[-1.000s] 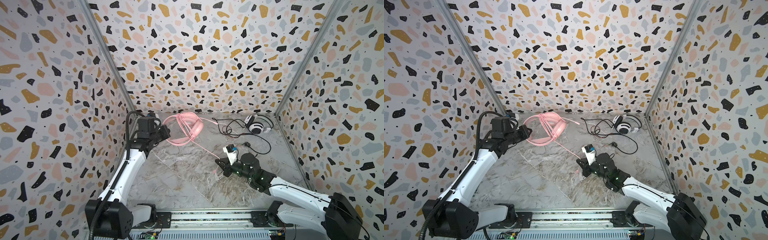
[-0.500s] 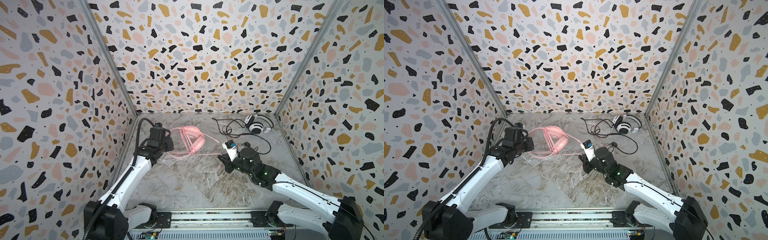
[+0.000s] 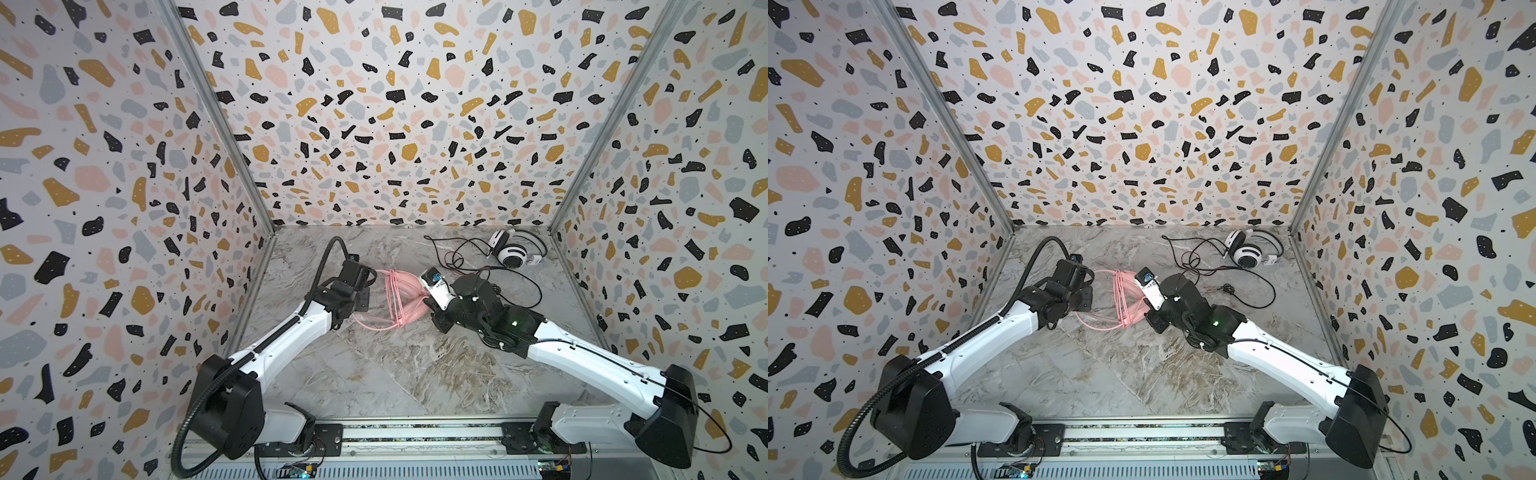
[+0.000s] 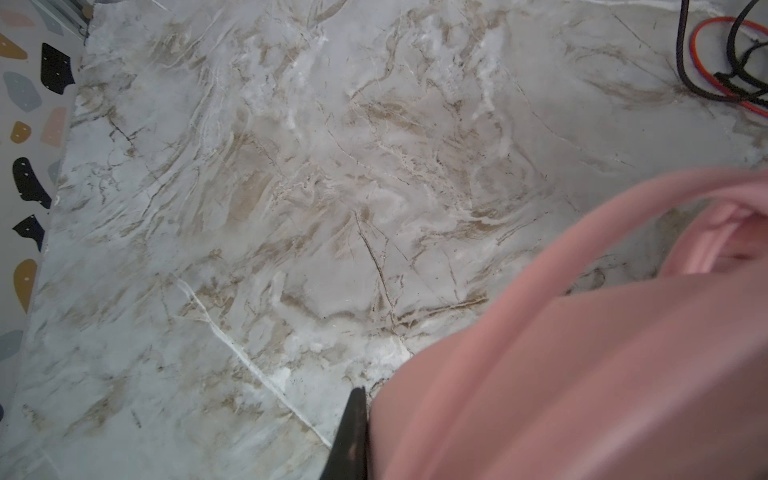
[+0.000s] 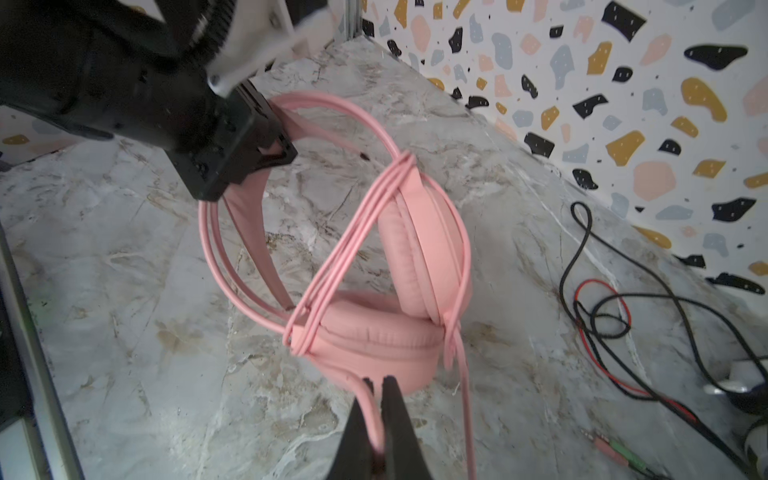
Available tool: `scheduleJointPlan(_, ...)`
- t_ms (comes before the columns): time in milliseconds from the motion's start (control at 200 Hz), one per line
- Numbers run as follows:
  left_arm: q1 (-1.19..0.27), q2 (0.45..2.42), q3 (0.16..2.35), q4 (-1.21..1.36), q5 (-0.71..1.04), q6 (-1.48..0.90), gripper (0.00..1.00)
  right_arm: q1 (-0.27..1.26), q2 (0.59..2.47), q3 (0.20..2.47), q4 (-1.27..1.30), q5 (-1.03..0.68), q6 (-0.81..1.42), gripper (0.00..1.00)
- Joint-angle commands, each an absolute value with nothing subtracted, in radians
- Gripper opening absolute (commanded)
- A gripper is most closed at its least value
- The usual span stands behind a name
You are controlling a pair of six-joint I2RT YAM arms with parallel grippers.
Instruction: Wrap the headphones
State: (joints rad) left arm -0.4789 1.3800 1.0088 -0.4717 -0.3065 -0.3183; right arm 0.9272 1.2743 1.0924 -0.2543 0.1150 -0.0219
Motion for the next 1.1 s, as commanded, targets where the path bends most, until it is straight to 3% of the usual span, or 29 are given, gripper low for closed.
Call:
scheduleJointPlan(0, -0.493, 1.406, 1.044, -0.479, -0.302, -0.248, 0.00, 0.961, 1.299, 1.210, -0.249, 0.263, -0.127, 0.00)
scheduleJointPlan(205, -0.512, 1.432, 1.040, -0.474, -0.229, -0.215, 0.00, 1.004, 1.427, 1.324, -0.255, 0.438, -0.266, 0.00)
scheduleJointPlan(400, -0.514, 1.447, 1.026, -0.464, -0.079, -0.184, 0.00, 1.001, 1.469, 1.323, -0.094, 0.492, -0.414, 0.02)
scheduleJointPlan(656, -0.515, 1.455, 1.015, -0.468, -0.031, -0.164, 0.00, 0.987, 1.442, 1.122, 0.313, 0.462, -0.675, 0.02)
scheduleJointPlan(846, -0.515, 1.459, 1.010, -0.473, -0.033, -0.161, 0.00, 0.911, 1.408, 0.980, 0.511, 0.307, -0.664, 0.02)
scheduleJointPlan(1096, -0.516, 1.474, 1.013, -0.477, -0.023, -0.156, 0.00, 0.919, 1.351, 0.933, 0.659, 0.322, -0.764, 0.02)
